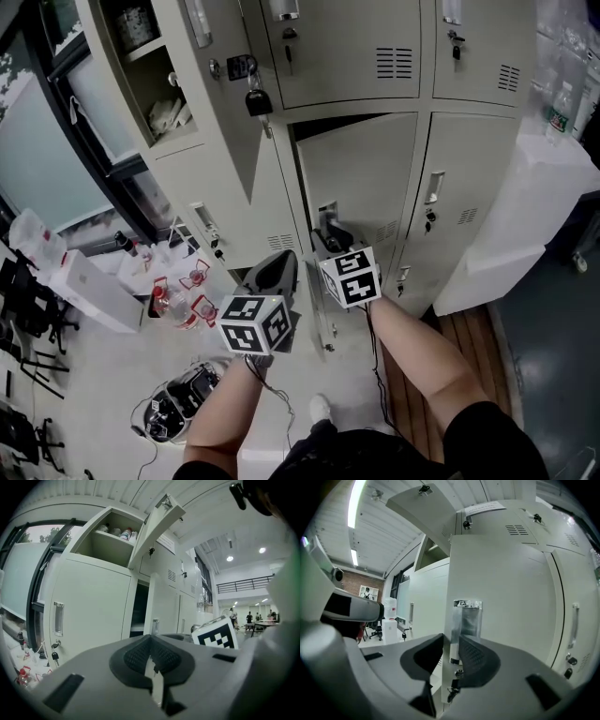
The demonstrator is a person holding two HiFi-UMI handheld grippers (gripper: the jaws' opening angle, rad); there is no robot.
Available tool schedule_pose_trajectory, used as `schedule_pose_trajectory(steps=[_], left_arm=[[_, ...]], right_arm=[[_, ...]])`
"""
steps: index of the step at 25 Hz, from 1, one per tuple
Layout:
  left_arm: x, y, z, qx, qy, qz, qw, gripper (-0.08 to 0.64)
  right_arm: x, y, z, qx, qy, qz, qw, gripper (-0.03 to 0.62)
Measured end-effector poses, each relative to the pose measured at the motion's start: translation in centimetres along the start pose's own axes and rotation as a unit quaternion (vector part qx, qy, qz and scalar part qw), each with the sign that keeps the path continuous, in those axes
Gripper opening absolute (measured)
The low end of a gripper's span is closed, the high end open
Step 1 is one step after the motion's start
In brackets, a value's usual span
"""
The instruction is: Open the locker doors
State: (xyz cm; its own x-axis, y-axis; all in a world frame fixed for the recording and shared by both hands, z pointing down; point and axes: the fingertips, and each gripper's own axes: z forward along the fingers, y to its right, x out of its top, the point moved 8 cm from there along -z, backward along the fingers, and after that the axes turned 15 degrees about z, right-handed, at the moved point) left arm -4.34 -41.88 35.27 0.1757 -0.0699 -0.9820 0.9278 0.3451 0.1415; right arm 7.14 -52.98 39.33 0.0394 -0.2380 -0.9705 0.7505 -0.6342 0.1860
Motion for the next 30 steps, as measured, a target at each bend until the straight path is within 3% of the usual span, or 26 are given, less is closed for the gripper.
schedule_pose_trajectory(steps=[20, 30], left_arm=[[0.2, 8.9, -1.7, -0.029, 0.012, -0.012, 0.9994, -0.002], [0.3, 13.3, -1.3, -0.045, 0.016, -0.015, 0.9987, -0.002]], right_arm=[[-1.7, 3.3, -11.0, 0.120, 0.013, 0.006, 0.993, 0.109], [-2.2, 6.0, -15.9, 0.119, 0.026, 0.011, 0.993, 0.108]])
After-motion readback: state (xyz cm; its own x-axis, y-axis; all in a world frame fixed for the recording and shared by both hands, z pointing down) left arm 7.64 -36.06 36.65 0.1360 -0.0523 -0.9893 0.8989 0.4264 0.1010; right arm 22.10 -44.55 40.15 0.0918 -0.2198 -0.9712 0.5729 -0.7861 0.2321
